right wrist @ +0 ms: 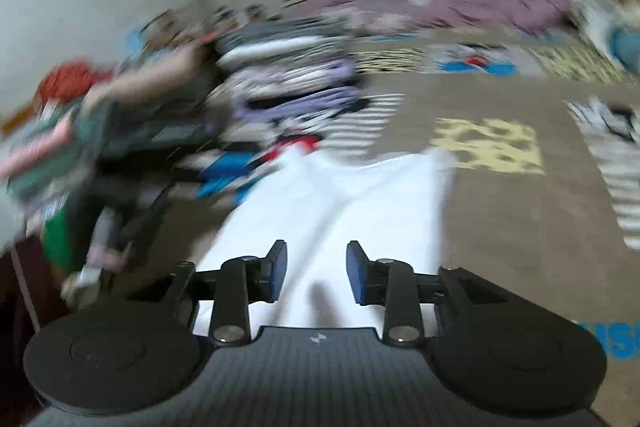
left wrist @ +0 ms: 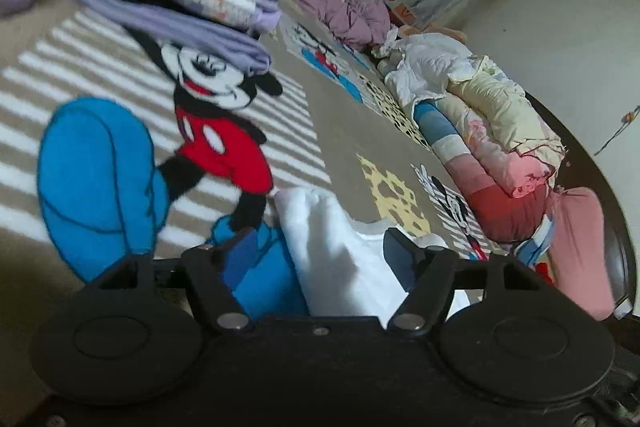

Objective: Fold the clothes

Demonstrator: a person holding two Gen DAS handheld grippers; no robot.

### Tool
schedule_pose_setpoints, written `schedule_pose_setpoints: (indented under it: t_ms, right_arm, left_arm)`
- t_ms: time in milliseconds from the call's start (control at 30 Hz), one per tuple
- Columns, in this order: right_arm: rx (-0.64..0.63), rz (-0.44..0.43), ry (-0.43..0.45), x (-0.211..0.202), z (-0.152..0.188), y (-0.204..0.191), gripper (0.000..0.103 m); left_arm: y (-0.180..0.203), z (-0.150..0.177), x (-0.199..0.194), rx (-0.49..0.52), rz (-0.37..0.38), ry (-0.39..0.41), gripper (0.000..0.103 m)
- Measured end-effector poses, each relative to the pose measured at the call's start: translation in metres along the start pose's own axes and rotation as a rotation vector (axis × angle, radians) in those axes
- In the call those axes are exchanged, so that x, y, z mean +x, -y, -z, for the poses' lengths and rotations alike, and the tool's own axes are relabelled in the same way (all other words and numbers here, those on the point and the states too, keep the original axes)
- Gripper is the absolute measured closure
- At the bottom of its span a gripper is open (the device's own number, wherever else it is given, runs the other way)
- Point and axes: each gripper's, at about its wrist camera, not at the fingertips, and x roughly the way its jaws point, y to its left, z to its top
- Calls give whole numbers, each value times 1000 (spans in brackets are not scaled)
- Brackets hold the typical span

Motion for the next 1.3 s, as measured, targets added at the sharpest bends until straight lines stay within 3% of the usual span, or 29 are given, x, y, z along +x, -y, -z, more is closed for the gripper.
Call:
schedule_pose_setpoints:
  t_ms: [100, 300, 733, 867, 900, 933, 967, 1033, 1133, 1300]
  right_arm:
    - [166, -56, 13, 16, -8, 50, 50]
    - [353, -182, -9, 64, -17, 120, 45]
    - [413, -409, -116, 139, -41, 175, 41]
    - [399, -459, -147, 154, -47, 177, 47]
    - [391, -461, -156, 158, -48, 177, 53]
    - [391, -462, -161, 160, -48, 177, 60]
    - [392, -462, -166, 162, -48, 177, 65]
    - [376, -439, -167, 162, -47, 174, 73]
    - [323, -429, -129, 153, -49, 167, 79]
    - [183, -404, -6, 120, -57, 146, 81]
  left_arm:
    - [-7, -1, 8, -14, -2, -28, 33]
    - [-16, -7, 18, -29, 36, -56, 33]
    - [-21, -19, 45, 18, 142, -118, 33]
    - [-16, -18, 51, 48, 130, -120, 34]
    - [-14, -17, 53, 55, 124, -118, 35]
    - [-13, -17, 53, 63, 113, -118, 42]
    - [-12, -16, 53, 66, 100, -118, 58]
    - [-9, -15, 53, 87, 96, -114, 73]
    - [-3, -13, 45, 133, 132, -74, 79]
    - [19, -7, 22, 236, 187, 33, 79]
